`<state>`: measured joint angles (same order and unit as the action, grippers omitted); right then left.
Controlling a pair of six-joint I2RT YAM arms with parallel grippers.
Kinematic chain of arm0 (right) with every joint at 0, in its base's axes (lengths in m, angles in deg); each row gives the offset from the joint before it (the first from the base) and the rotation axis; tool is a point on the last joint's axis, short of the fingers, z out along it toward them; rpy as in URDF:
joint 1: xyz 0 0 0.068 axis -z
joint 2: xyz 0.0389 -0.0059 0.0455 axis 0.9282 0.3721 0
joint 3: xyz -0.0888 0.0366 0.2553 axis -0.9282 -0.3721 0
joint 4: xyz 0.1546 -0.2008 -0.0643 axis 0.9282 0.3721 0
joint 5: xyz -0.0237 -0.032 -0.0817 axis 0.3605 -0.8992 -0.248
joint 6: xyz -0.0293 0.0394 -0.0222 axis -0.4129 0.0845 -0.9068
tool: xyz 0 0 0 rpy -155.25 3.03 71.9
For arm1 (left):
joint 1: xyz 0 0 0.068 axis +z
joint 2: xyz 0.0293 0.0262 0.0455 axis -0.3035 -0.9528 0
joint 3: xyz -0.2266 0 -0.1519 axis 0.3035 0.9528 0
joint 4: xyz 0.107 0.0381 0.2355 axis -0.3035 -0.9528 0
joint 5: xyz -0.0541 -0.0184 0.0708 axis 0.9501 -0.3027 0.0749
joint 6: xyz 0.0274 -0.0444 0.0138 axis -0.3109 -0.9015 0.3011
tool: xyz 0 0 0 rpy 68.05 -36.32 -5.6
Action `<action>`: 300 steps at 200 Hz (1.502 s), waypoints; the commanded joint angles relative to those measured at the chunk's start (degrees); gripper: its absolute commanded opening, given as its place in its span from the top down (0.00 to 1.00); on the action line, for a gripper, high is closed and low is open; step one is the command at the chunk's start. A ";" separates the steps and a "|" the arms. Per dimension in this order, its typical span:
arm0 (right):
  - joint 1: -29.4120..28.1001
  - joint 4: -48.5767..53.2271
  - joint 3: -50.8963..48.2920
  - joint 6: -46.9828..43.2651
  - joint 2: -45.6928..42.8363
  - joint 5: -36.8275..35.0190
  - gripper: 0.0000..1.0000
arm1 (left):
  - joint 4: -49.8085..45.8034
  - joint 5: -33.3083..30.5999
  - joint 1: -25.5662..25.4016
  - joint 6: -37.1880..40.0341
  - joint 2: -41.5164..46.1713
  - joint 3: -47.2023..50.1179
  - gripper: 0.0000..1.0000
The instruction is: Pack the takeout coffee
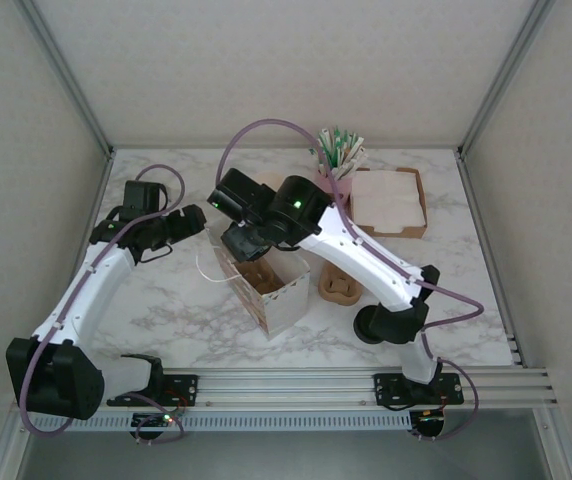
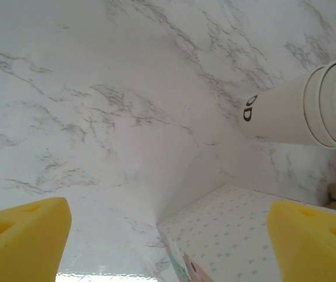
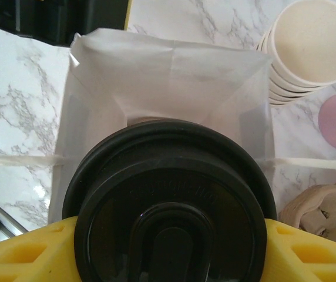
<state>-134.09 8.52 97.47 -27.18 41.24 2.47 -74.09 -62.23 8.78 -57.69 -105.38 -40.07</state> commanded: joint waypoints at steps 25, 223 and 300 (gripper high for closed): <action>0.86 1.18 1.13 -0.68 2.59 1.97 0.39 | 0.30 4.27 0.08 0.06 0.10 -1.27 0.13; 2.53 -4.24 -8.29 0.00 3.32 1.47 0.42 | 0.15 5.89 -0.61 0.32 -0.43 -1.36 0.13; 4.31 -9.77 -15.23 0.79 1.96 3.62 0.42 | -0.02 5.71 -0.87 0.41 -0.60 -1.32 0.13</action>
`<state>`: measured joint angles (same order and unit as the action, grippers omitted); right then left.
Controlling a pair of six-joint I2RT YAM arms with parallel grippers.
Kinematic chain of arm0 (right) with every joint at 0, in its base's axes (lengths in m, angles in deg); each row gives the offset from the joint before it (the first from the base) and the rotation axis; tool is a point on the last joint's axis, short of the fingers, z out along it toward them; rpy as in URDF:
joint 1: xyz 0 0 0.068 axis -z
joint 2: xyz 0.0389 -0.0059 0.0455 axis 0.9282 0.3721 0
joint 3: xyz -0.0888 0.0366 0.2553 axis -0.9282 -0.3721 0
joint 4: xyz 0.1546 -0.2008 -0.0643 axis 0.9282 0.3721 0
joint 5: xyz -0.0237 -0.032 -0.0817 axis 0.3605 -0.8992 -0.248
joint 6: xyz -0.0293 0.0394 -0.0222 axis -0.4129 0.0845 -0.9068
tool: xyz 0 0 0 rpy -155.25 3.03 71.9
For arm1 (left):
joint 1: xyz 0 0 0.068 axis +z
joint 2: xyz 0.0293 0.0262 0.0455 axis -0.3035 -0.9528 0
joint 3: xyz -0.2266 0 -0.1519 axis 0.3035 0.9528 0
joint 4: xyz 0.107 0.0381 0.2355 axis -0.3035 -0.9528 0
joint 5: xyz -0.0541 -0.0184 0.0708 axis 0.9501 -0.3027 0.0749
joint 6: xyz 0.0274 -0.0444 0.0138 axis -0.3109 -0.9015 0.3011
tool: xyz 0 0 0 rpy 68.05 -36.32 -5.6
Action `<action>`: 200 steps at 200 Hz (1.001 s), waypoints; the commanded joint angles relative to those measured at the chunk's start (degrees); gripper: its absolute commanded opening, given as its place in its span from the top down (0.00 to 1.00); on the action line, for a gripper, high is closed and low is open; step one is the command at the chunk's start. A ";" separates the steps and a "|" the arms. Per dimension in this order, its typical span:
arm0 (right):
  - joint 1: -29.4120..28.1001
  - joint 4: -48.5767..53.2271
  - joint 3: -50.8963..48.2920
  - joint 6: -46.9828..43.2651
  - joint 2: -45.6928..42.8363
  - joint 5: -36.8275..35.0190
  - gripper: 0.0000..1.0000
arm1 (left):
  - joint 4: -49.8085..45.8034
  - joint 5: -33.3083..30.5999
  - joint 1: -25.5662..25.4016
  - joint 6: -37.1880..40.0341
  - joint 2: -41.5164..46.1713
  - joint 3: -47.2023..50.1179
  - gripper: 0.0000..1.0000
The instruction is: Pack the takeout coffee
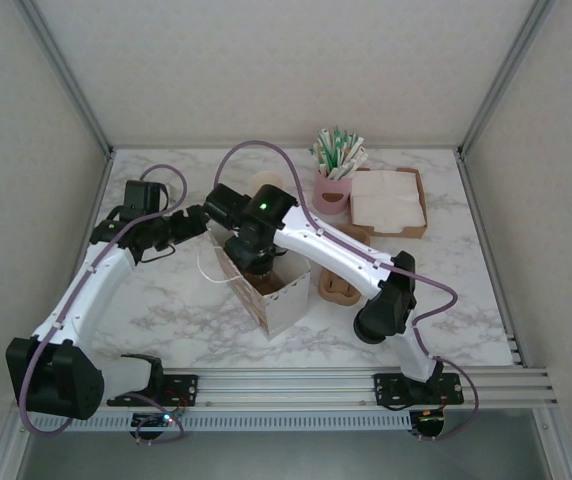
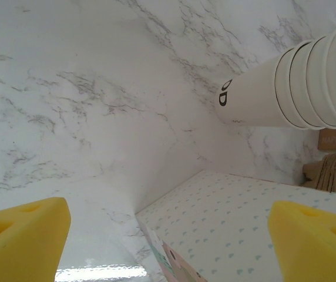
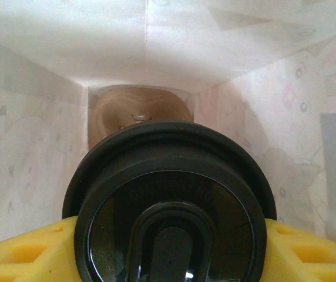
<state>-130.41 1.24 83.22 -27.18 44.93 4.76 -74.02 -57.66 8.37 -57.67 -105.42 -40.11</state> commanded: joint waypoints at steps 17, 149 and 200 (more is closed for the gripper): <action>0.90 -2.92 -1.21 0.73 -1.27 1.74 0.42 | -0.13 1.19 -0.46 0.48 -0.75 -1.41 0.13; 1.35 -8.80 -7.78 1.40 -3.18 3.53 0.45 | -0.40 1.23 -0.72 0.48 -1.35 -1.55 0.13; 1.34 -9.79 -9.06 1.95 -6.08 3.05 0.45 | -0.54 1.32 -0.72 0.43 -1.55 -1.66 0.13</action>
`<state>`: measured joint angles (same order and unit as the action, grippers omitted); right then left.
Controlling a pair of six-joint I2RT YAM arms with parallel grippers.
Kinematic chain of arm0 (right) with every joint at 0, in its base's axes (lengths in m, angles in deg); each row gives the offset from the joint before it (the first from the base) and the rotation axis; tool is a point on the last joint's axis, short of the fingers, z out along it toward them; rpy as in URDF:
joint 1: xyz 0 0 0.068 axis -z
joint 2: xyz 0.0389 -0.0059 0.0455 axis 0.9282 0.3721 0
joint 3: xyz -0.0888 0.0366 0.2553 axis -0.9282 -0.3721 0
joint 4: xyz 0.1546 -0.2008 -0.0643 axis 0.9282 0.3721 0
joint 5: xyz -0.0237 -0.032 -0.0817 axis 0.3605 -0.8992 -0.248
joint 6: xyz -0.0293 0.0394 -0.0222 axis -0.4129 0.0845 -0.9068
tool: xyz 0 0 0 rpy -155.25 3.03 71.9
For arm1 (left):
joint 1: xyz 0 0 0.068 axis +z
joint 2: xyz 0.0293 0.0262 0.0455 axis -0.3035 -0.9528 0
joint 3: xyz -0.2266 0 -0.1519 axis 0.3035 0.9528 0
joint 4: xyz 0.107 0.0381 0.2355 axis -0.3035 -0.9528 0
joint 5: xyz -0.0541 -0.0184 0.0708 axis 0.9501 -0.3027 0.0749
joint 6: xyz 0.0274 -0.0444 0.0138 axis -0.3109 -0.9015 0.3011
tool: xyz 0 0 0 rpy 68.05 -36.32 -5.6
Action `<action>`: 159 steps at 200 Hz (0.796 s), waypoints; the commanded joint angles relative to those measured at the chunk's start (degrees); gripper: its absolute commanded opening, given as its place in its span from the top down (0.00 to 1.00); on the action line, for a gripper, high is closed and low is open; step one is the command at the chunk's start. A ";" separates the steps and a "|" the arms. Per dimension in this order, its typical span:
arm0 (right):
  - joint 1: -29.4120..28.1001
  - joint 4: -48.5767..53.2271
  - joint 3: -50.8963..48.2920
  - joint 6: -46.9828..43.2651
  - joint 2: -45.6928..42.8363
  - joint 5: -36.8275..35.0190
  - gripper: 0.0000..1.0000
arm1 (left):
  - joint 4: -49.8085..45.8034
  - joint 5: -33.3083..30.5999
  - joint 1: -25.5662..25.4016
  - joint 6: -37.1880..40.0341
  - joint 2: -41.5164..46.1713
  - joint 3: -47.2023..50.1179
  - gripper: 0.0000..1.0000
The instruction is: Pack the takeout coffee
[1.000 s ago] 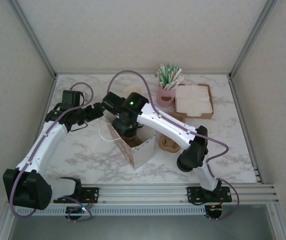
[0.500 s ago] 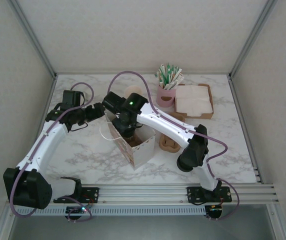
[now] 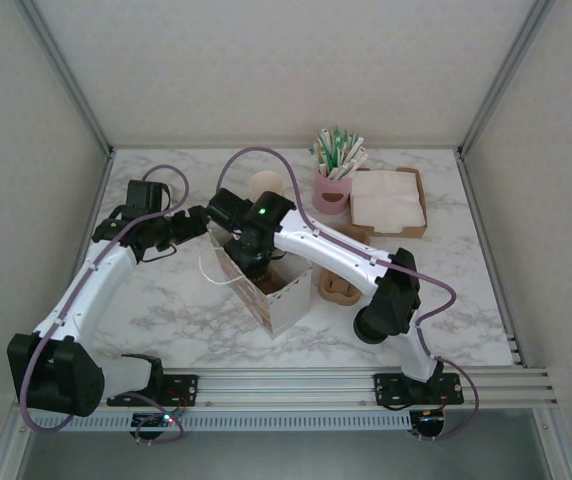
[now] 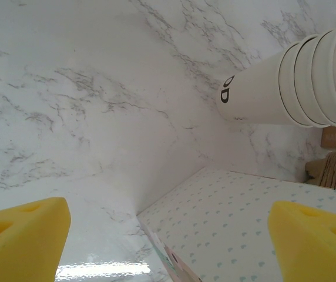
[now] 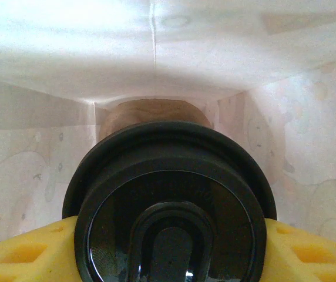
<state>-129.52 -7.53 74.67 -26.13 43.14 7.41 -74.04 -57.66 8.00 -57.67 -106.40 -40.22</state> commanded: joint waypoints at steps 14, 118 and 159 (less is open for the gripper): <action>0.43 -1.38 -1.11 0.89 -4.78 0.44 0.45 | -0.45 1.32 -0.47 0.39 -0.54 -1.56 0.13; 0.41 -4.56 -5.19 0.51 -3.85 1.76 0.45 | -0.66 1.31 -0.58 0.39 -0.81 -1.65 0.13; 0.40 -4.59 -4.97 0.21 -2.30 1.14 0.46 | -0.67 1.23 -0.54 0.36 -0.89 -1.65 0.13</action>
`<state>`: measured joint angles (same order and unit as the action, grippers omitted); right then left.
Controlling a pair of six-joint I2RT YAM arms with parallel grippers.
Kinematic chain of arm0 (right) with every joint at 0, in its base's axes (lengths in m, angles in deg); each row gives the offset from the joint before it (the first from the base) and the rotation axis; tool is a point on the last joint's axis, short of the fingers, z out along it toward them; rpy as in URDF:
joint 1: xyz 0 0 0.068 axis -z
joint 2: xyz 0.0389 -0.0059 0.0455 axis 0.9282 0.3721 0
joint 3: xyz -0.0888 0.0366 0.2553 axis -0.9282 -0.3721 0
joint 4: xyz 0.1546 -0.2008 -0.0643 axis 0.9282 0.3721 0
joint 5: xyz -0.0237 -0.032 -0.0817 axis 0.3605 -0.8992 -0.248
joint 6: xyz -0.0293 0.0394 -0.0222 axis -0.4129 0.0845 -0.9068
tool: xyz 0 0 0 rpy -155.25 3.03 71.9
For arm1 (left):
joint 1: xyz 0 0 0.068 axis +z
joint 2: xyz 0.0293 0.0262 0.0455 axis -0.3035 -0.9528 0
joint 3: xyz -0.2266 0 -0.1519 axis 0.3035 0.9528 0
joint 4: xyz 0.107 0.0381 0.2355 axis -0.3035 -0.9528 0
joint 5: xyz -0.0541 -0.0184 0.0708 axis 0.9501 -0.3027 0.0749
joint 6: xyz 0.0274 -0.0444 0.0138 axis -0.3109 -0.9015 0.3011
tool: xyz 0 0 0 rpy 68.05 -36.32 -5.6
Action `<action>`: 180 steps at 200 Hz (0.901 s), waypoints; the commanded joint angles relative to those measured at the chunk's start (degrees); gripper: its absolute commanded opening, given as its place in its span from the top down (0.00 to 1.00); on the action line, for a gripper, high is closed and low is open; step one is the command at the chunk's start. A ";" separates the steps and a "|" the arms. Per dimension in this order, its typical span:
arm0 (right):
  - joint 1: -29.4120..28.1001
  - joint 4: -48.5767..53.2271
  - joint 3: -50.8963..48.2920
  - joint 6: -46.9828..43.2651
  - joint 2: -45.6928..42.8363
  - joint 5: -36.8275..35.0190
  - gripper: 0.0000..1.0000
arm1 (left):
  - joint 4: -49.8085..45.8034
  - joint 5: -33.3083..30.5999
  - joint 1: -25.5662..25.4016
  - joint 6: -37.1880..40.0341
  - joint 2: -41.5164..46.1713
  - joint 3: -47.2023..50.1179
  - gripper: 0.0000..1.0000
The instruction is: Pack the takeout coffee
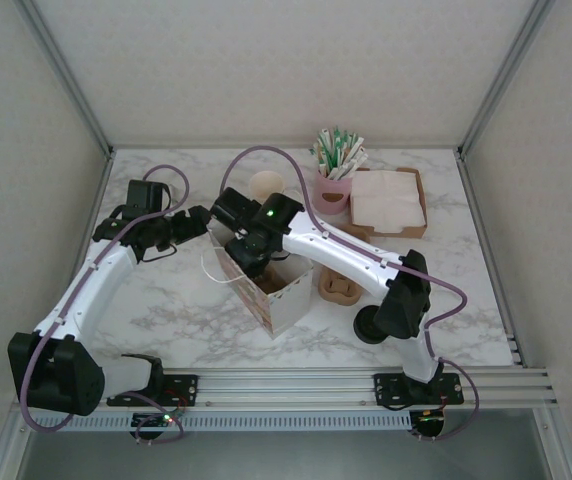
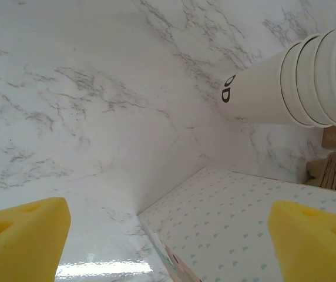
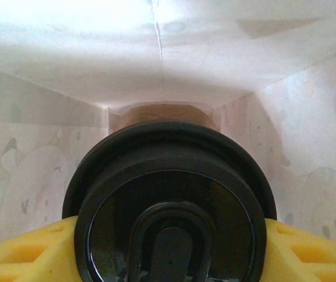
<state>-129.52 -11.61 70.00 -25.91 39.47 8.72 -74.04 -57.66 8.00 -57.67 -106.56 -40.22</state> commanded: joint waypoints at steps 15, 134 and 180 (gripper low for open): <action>0.45 0.08 -0.38 -0.04 1.91 -0.73 0.46 | -0.71 1.19 -0.57 0.35 -0.87 -1.65 0.13; 0.42 3.48 -0.65 1.17 5.37 -0.13 0.46 | -0.79 1.14 -0.61 0.35 -0.83 -1.74 0.13; 0.39 4.14 -0.78 1.29 6.70 0.70 0.46 | -0.80 1.06 -0.70 0.39 -0.83 -1.65 0.13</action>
<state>-129.52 -10.76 69.47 -25.63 44.17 8.78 -74.06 -57.66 7.93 -57.67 -107.21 -40.24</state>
